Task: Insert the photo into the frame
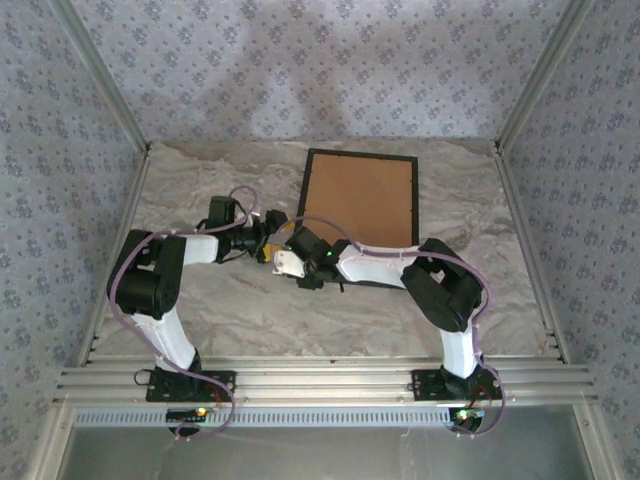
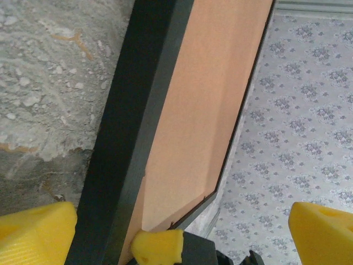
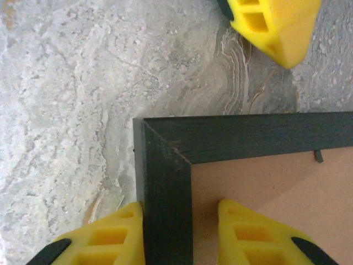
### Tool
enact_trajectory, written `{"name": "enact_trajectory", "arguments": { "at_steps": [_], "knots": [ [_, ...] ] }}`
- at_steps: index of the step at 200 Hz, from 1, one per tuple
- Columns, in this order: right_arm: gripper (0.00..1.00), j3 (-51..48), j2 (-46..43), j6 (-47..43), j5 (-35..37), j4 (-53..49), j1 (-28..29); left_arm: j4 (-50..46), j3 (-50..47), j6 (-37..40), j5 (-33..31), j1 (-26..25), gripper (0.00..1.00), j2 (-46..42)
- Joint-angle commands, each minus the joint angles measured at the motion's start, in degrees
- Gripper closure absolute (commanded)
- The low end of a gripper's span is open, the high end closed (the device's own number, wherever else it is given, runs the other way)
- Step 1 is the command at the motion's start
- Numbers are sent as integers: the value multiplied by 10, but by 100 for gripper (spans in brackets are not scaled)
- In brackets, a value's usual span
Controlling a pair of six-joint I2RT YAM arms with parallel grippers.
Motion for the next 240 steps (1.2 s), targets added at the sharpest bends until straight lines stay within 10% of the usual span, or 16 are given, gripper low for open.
{"name": "enact_trajectory", "arguments": {
  "at_steps": [1,240],
  "knots": [
    [97,-21,51,-10,32,-78,1,7,-14,-1,22,-1,2,2],
    [100,52,-39,27,-71,-72,-31,-44,-24,54,61,-2,1,-2]
  ]
}}
